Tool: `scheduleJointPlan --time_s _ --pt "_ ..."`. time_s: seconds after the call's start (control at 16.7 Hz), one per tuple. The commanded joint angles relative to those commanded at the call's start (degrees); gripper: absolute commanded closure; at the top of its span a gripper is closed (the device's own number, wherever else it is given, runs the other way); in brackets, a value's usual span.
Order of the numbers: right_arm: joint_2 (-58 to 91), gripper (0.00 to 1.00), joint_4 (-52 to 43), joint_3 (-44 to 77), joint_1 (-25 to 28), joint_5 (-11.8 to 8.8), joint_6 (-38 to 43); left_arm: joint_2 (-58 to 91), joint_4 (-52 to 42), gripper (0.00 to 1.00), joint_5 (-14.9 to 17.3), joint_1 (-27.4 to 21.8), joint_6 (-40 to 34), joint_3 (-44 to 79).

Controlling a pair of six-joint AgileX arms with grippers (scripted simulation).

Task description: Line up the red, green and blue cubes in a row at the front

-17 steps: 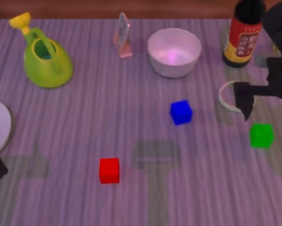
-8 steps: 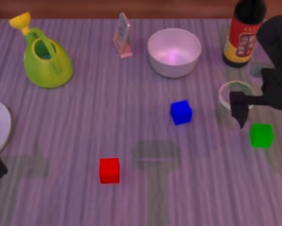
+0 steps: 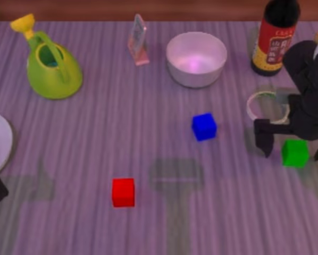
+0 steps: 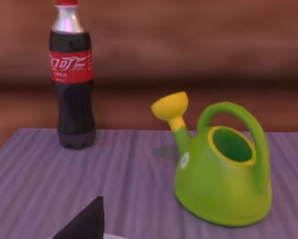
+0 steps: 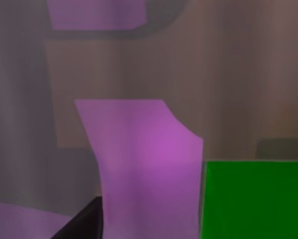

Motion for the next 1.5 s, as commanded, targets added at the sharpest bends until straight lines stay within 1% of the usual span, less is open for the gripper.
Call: scheduleJointPlan --time_s 0.06,0.84,0.9,1.32,1.5 --pt "0.00 0.00 0.00 0.00 0.00 0.00 0.00 0.00 0.00 0.00 0.00 0.00 0.00 0.00" --pt "0.00 0.98 0.00 0.00 0.00 0.00 0.00 0.00 0.00 0.00 0.00 0.00 0.00 0.00" --pt "0.00 1.00 0.00 0.00 0.00 0.00 0.00 0.00 0.00 0.00 0.00 0.00 0.00 0.00" --pt "0.00 1.00 0.00 0.00 0.00 0.00 0.00 0.00 0.00 0.00 0.00 0.00 0.00 0.00" --pt "-1.34 1.00 -1.44 1.10 -0.10 0.29 -0.11 0.00 0.00 0.00 0.00 0.00 0.00 0.00"
